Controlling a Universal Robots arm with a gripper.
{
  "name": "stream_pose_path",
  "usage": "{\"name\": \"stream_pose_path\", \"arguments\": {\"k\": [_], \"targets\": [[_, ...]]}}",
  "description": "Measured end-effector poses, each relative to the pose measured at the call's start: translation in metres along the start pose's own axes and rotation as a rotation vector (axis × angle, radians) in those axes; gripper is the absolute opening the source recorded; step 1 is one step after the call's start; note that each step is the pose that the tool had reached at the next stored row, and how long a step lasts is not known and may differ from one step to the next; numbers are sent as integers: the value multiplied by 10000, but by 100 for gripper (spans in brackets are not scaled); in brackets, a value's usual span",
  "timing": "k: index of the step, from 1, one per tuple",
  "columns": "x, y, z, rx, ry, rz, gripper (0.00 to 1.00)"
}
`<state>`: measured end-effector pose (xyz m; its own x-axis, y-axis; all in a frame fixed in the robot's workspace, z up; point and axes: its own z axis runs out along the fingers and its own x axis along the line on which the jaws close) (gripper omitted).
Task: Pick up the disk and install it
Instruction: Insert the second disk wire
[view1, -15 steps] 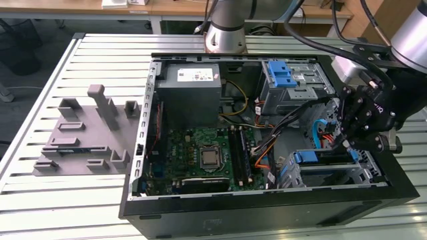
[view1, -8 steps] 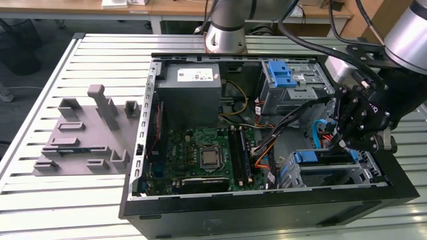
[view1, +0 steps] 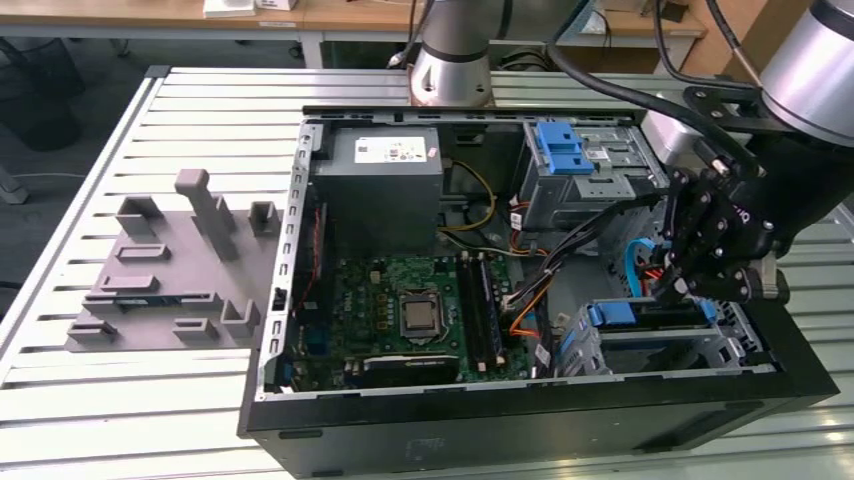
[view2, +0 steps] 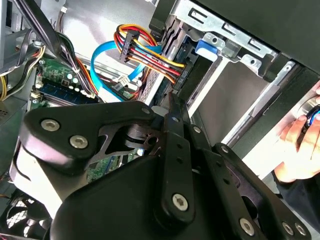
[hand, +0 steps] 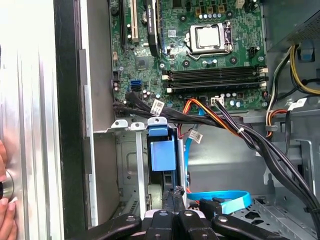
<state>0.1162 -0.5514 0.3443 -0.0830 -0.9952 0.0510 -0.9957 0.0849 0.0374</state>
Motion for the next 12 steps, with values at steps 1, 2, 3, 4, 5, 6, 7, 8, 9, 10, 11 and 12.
{"name": "stream_pose_path", "arguments": {"k": [1, 2, 3, 4, 5, 6, 7, 8, 9, 10, 11, 12], "targets": [[0, 1, -9, 1, 0, 0, 11], [1, 3, -17, 3, 0, 1, 11], [2, 4, -18, 4, -2, 1, 11], [1, 4, -18, 4, -3, 1, 11], [1, 4, -18, 4, -4, 1, 11], [1, 4, -18, 4, -2, -2, 11], [1, 4, -19, 5, -2, -18, 11], [2, 7, -19, 9, 3, -86, 11], [2, 8, -19, 14, 7, -205, 11], [2, 10, -19, 19, 11, -310, 11], [2, 14, -19, 24, 11, -380, 11], [3, 19, -19, 33, 5, -406, 11]]}}
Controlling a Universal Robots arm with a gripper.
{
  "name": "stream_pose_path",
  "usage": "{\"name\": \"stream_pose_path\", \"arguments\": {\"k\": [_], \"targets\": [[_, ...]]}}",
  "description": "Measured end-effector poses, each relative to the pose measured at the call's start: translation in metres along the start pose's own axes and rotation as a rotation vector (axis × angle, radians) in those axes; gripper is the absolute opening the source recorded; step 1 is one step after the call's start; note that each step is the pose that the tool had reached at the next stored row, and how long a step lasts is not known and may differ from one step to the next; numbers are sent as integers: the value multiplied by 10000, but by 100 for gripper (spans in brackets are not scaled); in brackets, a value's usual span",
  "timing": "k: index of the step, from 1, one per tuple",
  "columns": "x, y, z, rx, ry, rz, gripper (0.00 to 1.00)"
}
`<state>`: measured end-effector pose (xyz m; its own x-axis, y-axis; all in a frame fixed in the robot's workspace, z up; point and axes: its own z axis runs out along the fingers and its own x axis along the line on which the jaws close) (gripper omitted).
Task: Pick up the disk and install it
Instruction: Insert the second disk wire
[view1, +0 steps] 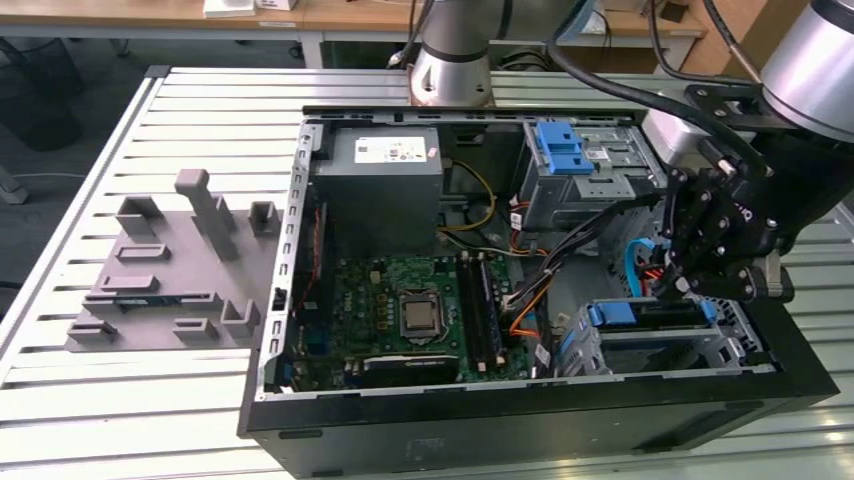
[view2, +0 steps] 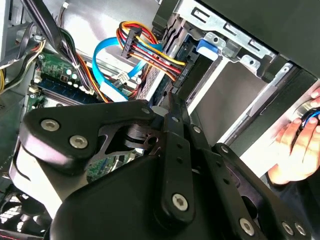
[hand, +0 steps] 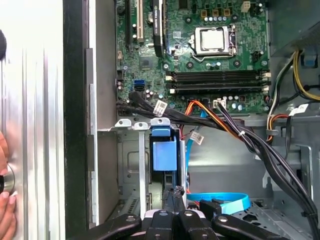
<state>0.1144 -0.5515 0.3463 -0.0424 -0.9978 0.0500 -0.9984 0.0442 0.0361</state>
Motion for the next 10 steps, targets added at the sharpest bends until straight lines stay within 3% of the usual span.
{"name": "stream_pose_path", "arguments": {"k": [10], "targets": [[5, 24, -88, 51, -20, -5, 11]]}}
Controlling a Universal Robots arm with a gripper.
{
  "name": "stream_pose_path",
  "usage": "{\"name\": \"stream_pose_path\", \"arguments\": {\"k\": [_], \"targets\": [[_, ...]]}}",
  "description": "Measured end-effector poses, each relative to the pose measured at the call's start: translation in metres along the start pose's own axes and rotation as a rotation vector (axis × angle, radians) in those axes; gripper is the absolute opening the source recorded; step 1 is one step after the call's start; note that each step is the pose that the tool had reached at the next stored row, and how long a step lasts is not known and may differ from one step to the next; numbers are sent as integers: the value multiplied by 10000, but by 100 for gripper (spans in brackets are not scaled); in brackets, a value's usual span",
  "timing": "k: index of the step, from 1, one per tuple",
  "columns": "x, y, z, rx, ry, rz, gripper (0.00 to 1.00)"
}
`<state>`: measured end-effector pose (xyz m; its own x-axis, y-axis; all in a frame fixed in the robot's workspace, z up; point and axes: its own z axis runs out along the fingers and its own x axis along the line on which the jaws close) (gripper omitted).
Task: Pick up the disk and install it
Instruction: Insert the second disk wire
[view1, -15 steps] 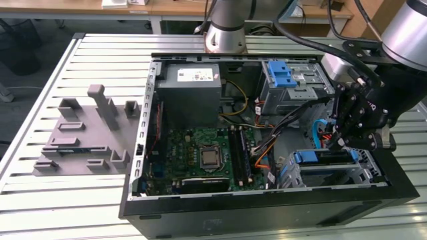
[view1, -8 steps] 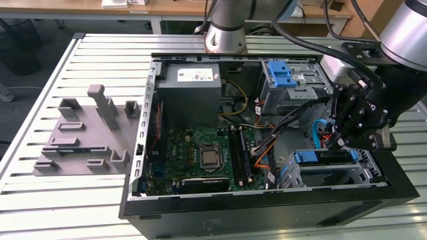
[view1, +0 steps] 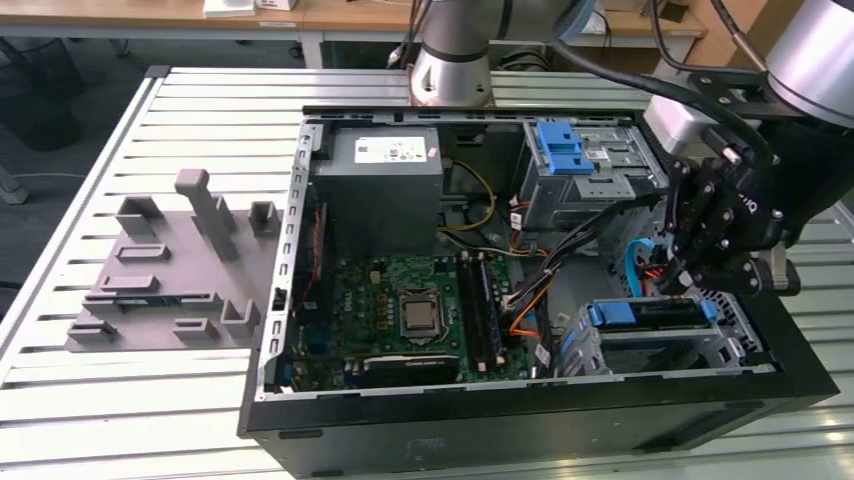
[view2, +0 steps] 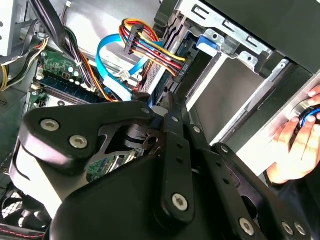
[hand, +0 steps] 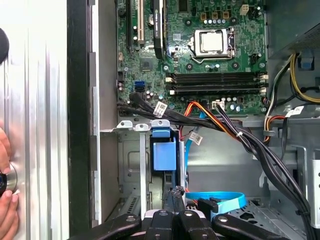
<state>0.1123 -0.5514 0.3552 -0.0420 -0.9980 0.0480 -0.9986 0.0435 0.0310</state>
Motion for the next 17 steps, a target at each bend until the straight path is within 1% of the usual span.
{"name": "stream_pose_path", "arguments": {"k": [9, 17], "targets": [[5, 17, -88, 31, -1, 2, 11], [5, 27, -121, 35, -1, 2, 11]]}}
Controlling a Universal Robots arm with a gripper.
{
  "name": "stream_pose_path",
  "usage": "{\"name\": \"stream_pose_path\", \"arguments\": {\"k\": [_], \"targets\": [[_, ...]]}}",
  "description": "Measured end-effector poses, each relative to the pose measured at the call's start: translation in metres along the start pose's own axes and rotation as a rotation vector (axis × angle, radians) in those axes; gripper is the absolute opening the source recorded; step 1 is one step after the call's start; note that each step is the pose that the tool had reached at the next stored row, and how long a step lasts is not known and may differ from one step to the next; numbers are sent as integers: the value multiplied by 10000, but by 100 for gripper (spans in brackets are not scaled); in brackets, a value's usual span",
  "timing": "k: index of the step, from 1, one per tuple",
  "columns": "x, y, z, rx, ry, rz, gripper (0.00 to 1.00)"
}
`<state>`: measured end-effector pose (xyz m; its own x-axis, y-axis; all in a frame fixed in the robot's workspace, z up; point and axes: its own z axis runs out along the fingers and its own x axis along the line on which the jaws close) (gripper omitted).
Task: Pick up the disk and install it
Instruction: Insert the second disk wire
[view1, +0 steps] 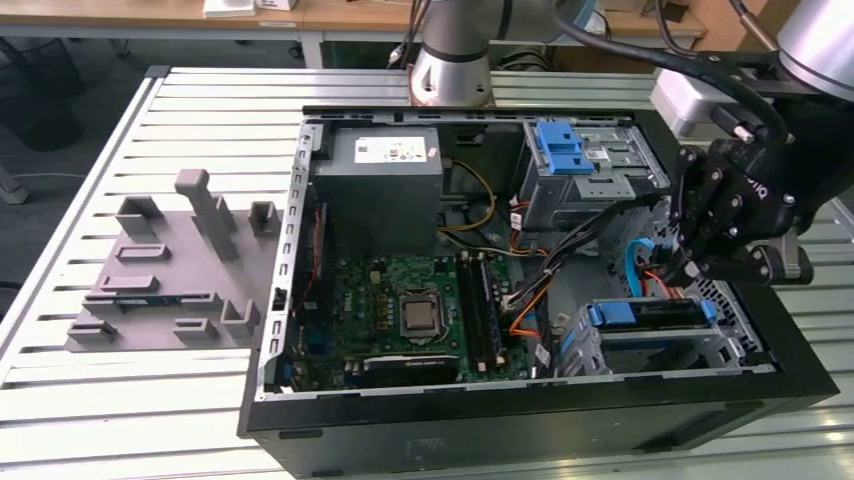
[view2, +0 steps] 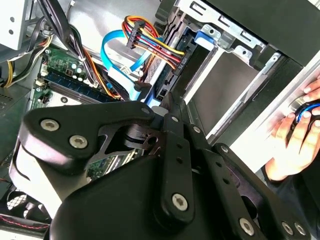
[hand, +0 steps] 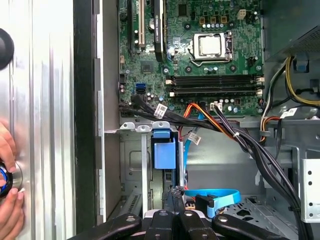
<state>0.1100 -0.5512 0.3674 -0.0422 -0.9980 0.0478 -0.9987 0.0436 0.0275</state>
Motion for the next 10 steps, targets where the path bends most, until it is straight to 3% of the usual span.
{"name": "stream_pose_path", "arguments": {"k": [10], "targets": [[4, 9, -76, 0, -14, -1, 11]]}}
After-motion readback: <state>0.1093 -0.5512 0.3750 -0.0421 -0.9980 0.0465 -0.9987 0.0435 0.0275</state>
